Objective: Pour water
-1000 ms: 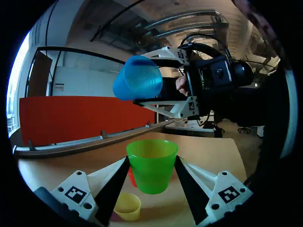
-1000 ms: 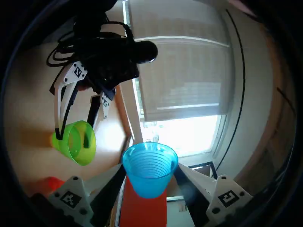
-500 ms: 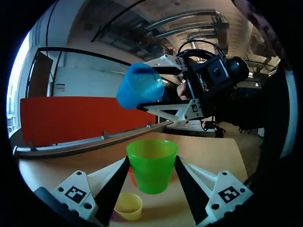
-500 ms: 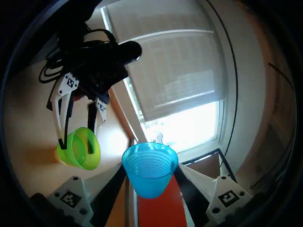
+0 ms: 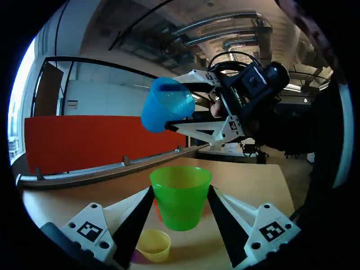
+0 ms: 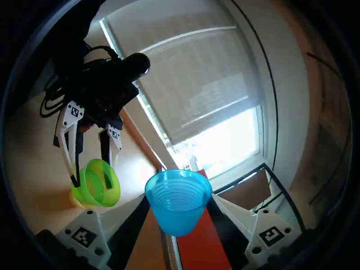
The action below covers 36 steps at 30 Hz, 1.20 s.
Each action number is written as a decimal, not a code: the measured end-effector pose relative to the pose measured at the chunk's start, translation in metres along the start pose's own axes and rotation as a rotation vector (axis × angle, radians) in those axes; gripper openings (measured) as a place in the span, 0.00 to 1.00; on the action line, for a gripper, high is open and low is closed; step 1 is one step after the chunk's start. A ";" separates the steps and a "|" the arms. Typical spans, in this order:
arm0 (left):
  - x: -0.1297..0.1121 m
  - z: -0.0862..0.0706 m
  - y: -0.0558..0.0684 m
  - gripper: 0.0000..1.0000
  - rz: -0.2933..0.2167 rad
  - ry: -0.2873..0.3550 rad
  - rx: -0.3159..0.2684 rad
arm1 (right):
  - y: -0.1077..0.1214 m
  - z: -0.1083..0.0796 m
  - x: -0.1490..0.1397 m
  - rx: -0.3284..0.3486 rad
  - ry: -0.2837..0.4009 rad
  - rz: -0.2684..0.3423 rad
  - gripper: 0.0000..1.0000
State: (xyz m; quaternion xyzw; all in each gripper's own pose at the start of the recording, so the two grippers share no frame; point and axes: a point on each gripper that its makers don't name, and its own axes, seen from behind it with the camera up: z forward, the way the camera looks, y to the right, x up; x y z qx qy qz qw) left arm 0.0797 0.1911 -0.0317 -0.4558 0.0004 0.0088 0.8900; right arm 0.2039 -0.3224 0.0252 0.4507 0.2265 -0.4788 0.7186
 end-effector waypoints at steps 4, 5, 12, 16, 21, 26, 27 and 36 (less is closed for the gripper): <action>-0.001 -0.001 -0.002 0.84 0.003 -0.003 0.004 | -0.001 0.000 0.000 0.006 0.005 0.060 0.89; -0.001 -0.002 -0.002 0.84 0.003 -0.004 0.005 | -0.002 -0.001 0.000 0.007 0.008 0.076 0.89; -0.002 -0.003 -0.002 0.84 0.005 -0.005 0.007 | -0.008 -0.001 -0.003 0.019 -0.002 0.164 0.89; -0.001 -0.003 -0.002 0.84 0.006 -0.005 0.008 | -0.010 -0.001 -0.003 0.024 0.003 0.226 0.89; -0.002 -0.003 -0.002 0.84 0.006 -0.006 0.009 | -0.010 -0.002 -0.004 0.028 0.007 0.301 0.89; -0.002 -0.003 -0.003 0.84 0.006 -0.006 0.010 | -0.011 -0.003 -0.005 0.034 0.007 0.378 0.89; -0.002 -0.003 -0.003 0.84 0.006 -0.006 0.010 | -0.011 -0.003 -0.005 0.035 0.007 0.394 0.89; -0.001 -0.004 -0.002 0.84 0.010 -0.010 0.012 | -0.015 -0.003 -0.003 0.051 0.021 0.589 0.89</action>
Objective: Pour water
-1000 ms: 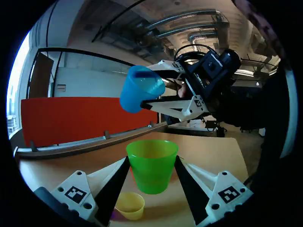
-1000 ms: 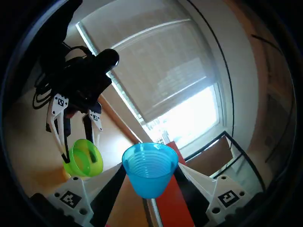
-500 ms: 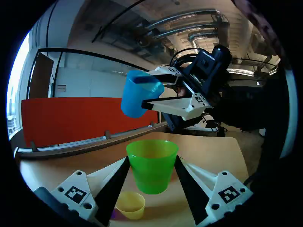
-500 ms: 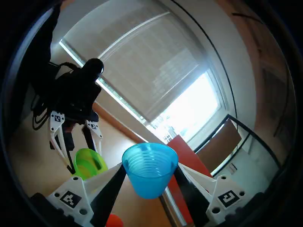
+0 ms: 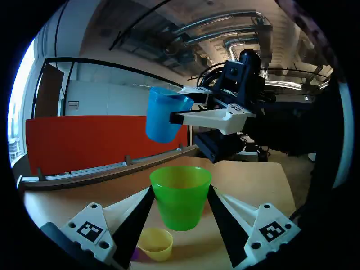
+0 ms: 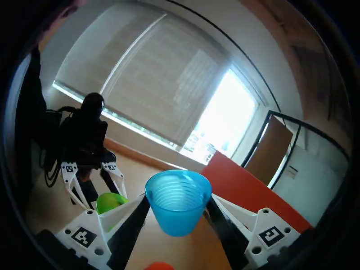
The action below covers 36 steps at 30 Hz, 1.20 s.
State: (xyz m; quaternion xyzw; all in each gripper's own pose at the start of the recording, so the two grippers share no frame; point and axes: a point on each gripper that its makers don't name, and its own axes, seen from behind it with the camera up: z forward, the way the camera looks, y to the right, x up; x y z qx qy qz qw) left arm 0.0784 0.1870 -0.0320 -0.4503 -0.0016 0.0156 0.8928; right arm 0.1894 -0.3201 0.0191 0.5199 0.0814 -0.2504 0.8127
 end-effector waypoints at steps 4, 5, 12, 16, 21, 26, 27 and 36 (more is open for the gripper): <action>0.000 -0.001 -0.001 0.84 0.004 -0.002 0.003 | 0.001 -0.001 0.000 0.003 0.005 0.069 0.89; 0.000 -0.001 -0.001 0.84 0.004 -0.003 0.003 | 0.000 -0.001 0.000 0.005 0.006 0.089 0.89; -0.001 -0.002 0.000 0.84 0.005 -0.004 0.003 | -0.005 0.000 -0.007 0.030 -0.005 0.232 0.89; -0.001 -0.001 0.000 0.84 0.005 -0.004 0.002 | -0.007 0.001 -0.010 0.036 -0.016 0.301 0.89; -0.001 -0.001 -0.001 0.84 0.004 -0.006 0.004 | -0.009 0.002 -0.013 0.045 -0.025 0.390 0.89; -0.003 -0.002 -0.001 0.84 0.005 -0.006 0.007 | -0.006 0.001 -0.010 0.042 -0.017 0.435 0.89; -0.003 -0.003 -0.001 0.84 0.005 -0.007 0.008 | -0.006 0.001 -0.010 0.041 -0.016 0.438 0.89; -0.003 -0.004 -0.004 0.84 -0.001 -0.004 0.013 | -0.011 0.001 -0.010 0.056 -0.031 0.459 0.89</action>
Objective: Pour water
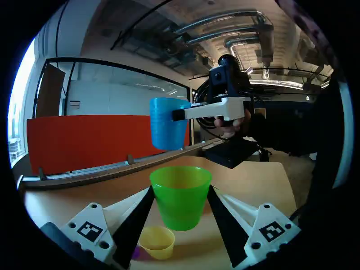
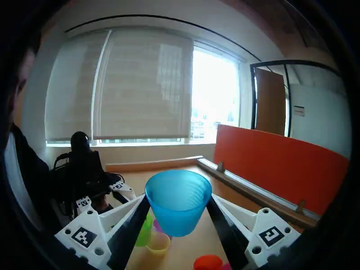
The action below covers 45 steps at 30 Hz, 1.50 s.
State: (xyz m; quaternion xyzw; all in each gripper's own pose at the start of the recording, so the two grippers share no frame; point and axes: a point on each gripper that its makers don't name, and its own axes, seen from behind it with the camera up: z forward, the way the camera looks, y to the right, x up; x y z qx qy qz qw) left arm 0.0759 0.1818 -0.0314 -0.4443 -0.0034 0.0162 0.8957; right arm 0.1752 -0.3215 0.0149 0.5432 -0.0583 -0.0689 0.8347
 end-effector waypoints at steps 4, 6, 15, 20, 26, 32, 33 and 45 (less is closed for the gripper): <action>0.000 -0.001 0.000 0.84 0.000 -0.002 0.002 | 0.001 -0.001 0.002 -0.003 0.005 0.004 0.89; 0.000 -0.001 0.000 0.84 -0.001 -0.002 0.004 | 0.001 -0.001 0.002 -0.004 0.006 0.004 0.89; 0.004 -0.005 -0.004 0.84 -0.009 0.001 0.015 | -0.001 -0.006 0.003 -0.003 0.020 0.003 0.89; 0.006 -0.006 -0.004 0.84 -0.007 -0.001 0.018 | 0.001 -0.010 0.008 -0.015 0.044 -0.007 0.90; 0.005 -0.007 -0.005 0.84 -0.014 -0.003 0.022 | 0.004 -0.015 0.005 -0.032 0.056 -0.011 0.90; 0.007 -0.007 -0.003 0.84 -0.016 -0.007 0.021 | 0.004 -0.020 0.003 -0.037 0.065 -0.005 0.90; 0.007 -0.007 -0.002 0.84 -0.016 -0.008 0.019 | 0.004 -0.021 0.002 -0.039 0.067 -0.004 0.90; 0.004 -0.009 0.005 0.84 -0.018 -0.030 0.010 | 0.001 -0.033 -0.010 -0.046 0.072 0.005 0.90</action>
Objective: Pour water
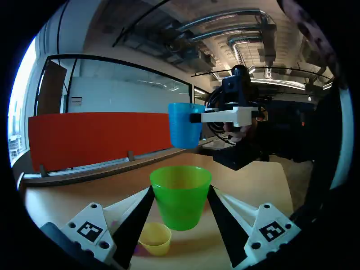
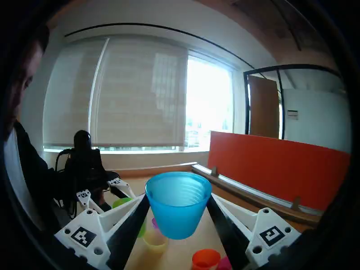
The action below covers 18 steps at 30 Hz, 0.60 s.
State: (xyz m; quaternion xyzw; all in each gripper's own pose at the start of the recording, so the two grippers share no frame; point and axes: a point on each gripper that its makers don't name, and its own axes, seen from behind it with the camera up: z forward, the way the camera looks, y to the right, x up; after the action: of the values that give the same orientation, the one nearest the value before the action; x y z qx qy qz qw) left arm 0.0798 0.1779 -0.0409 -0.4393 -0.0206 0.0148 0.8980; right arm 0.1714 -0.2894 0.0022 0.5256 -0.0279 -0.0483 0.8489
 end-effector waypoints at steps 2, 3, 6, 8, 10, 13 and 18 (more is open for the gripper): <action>-0.001 -0.001 0.001 0.84 0.000 -0.006 -0.001 | 0.000 -0.002 -0.003 -0.002 -0.002 -0.003 0.90; -0.002 -0.001 0.001 0.84 0.000 -0.009 -0.002 | 0.000 -0.004 -0.005 -0.003 -0.003 -0.005 0.90; -0.005 -0.002 0.003 0.84 0.001 -0.021 -0.007 | -0.002 -0.007 -0.012 -0.003 -0.015 -0.008 0.90; -0.008 -0.002 0.004 0.84 0.002 -0.032 -0.011 | -0.002 -0.009 -0.017 -0.002 -0.026 -0.010 0.90; -0.011 -0.002 0.005 0.84 0.003 -0.041 -0.015 | -0.002 -0.011 -0.021 -0.002 -0.034 -0.011 0.90; -0.015 -0.003 0.007 0.84 0.004 -0.055 -0.020 | -0.003 -0.013 -0.026 0.001 -0.044 -0.010 0.90; -0.023 -0.005 0.010 0.84 0.004 -0.079 -0.029 | -0.005 -0.017 -0.039 0.007 -0.063 -0.006 0.90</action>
State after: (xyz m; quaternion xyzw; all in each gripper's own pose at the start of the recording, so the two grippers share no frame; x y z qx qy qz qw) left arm 0.0570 0.1788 -0.0522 -0.4515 -0.0555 0.0336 0.8899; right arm 0.1340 -0.2720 -0.0101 0.5269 -0.0532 -0.0671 0.8456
